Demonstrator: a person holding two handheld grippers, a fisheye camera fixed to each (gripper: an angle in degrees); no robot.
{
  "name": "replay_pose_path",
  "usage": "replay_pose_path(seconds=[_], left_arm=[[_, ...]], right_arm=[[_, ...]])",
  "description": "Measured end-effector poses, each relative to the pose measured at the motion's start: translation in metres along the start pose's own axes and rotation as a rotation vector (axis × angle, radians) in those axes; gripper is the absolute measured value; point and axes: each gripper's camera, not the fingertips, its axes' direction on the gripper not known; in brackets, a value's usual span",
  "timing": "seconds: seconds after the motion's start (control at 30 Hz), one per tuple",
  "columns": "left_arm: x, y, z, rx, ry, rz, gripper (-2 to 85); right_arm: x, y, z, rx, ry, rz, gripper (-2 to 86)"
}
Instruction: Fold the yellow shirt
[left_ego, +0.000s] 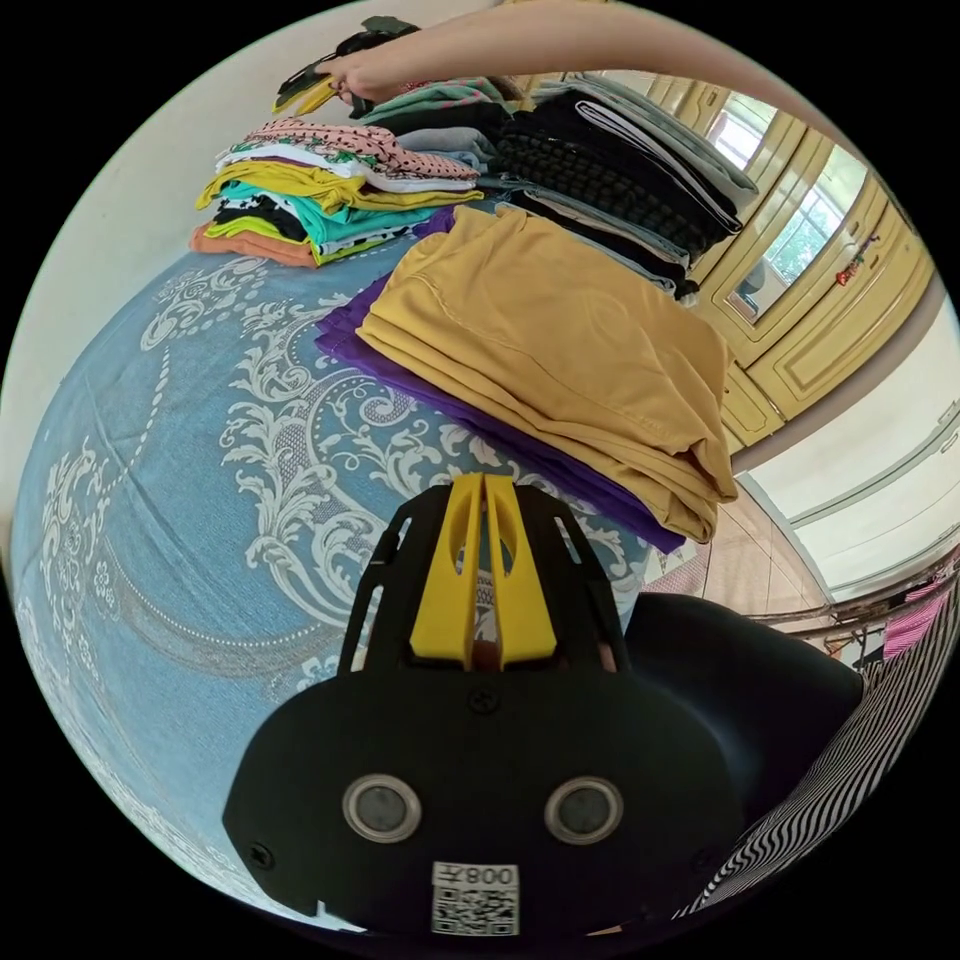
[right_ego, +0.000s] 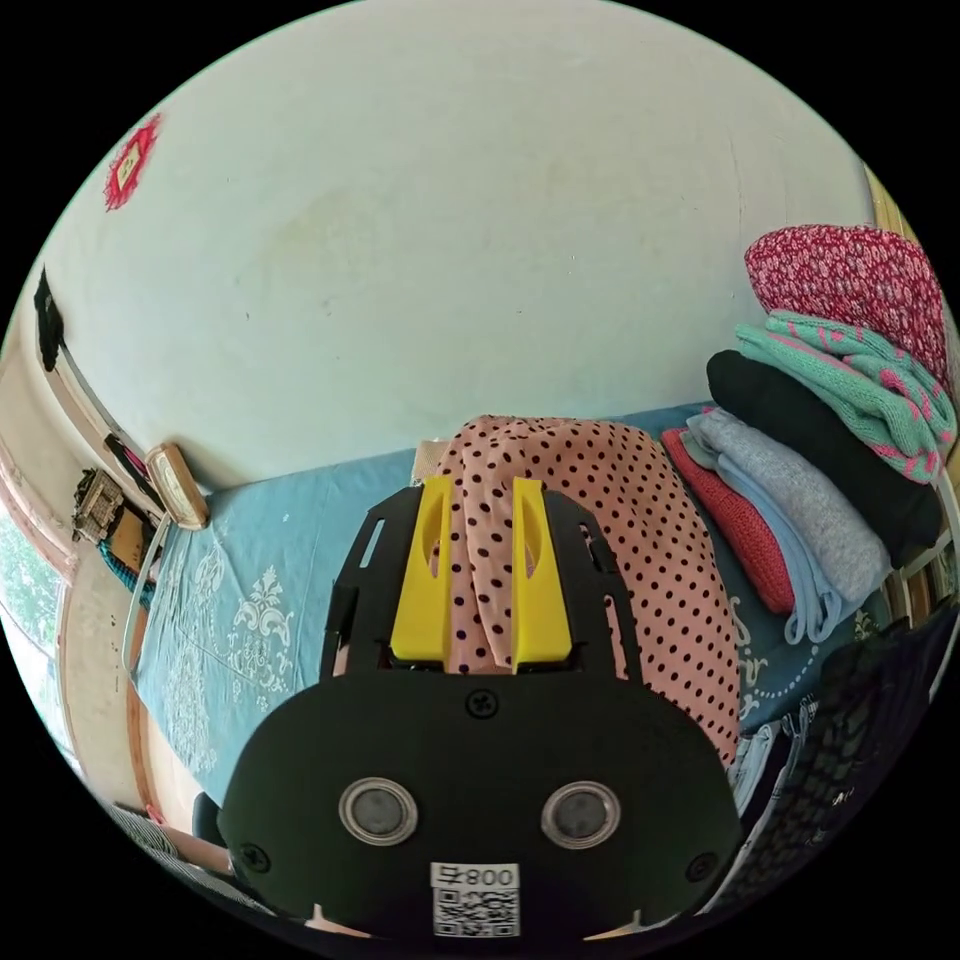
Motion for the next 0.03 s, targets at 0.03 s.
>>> replay_pose_path(seconds=[0.03], left_arm=[[0.0033,-0.0032,-0.0034,0.000,-0.004,0.002,0.2]], right_arm=[[-0.0065,0.0011,0.0084,0.003,0.020,0.008,8.9]])
